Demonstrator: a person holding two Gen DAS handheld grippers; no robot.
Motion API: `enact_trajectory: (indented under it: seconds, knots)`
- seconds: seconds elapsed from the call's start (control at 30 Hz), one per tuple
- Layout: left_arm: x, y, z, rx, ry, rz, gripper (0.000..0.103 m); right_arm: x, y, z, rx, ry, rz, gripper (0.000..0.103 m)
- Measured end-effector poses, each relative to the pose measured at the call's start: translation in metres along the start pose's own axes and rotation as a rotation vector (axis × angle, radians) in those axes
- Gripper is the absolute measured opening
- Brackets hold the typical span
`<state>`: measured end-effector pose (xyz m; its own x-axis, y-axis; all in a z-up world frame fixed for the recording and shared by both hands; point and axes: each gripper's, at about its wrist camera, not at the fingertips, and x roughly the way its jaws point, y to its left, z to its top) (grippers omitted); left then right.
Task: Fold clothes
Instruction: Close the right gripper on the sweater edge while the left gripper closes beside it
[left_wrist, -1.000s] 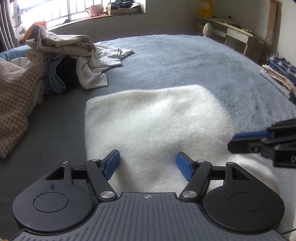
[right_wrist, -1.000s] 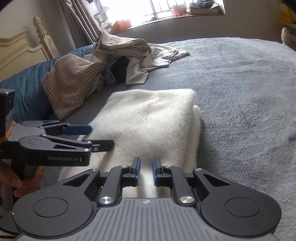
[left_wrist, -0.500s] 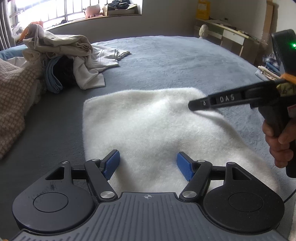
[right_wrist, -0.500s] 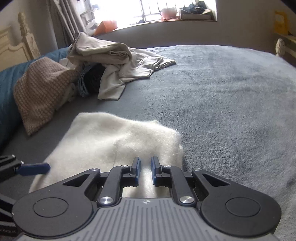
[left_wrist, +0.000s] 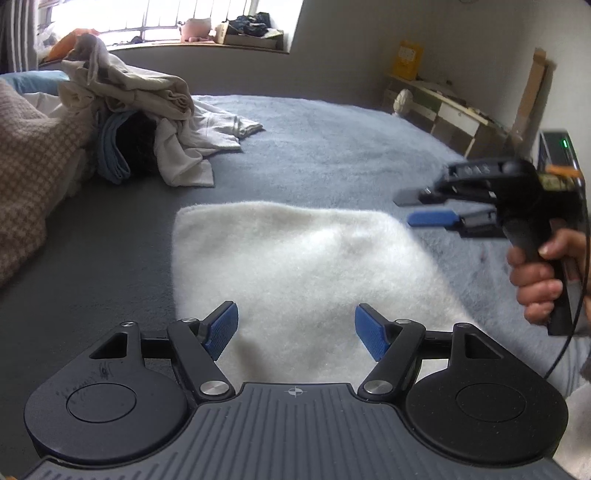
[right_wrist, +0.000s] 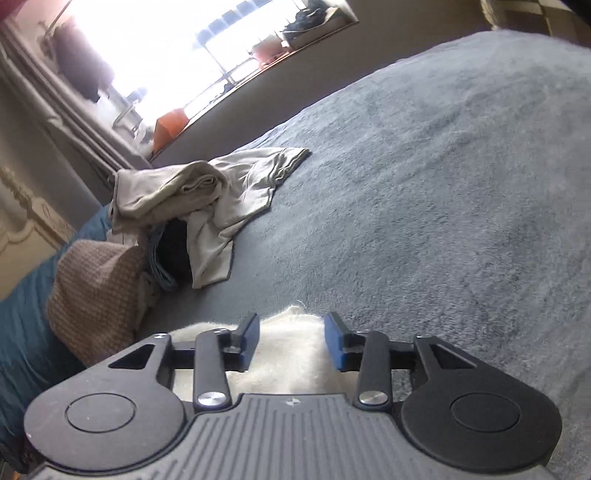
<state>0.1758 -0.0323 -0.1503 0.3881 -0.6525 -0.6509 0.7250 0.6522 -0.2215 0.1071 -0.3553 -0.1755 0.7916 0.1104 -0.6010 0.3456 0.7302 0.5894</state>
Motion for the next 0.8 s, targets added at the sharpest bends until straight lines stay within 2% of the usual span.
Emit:
enact_trajectory:
  seconds: [0.1,0.13,0.17,0.23,0.37,0.53,0.6,0.67,0.8]
  knots:
    - [-0.003,0.022,-0.003,-0.112,0.028,-0.037,0.071,-0.014,-0.032,-0.002,0.126,0.069,0.069,0.046]
    - [-0.004,0.030,-0.004,-0.150,0.038,-0.049,0.072,-0.018,-0.042,-0.005,0.163,0.096,0.083,0.055]
    - [-0.005,0.037,-0.006,-0.188,0.048,-0.062,0.074,-0.021,-0.052,-0.009,0.204,0.126,0.098,0.077]
    - [-0.007,0.052,-0.008,-0.263,0.069,-0.087,0.074,-0.026,-0.067,-0.021,0.279,0.163,0.133,0.093]
    - [-0.007,0.075,-0.019,-0.403,0.126,-0.140,0.074,-0.032,-0.084,-0.047,0.380,0.189,0.211,0.098]
    - [0.002,0.076,-0.032,-0.447,0.191,-0.173,0.074,-0.028,-0.090,-0.068,0.420,0.225,0.234,0.099]
    - [0.007,0.075,-0.035,-0.463,0.209,-0.198,0.074,-0.026,-0.089,-0.070,0.430,0.233,0.248,0.100]
    - [0.012,0.073,-0.035,-0.464,0.214,-0.201,0.079,-0.023,-0.088,-0.069,0.438,0.235,0.268,0.101]
    - [0.021,0.073,-0.034,-0.470,0.229,-0.212,0.080,-0.015,-0.085,-0.070,0.448,0.246,0.282,0.102]
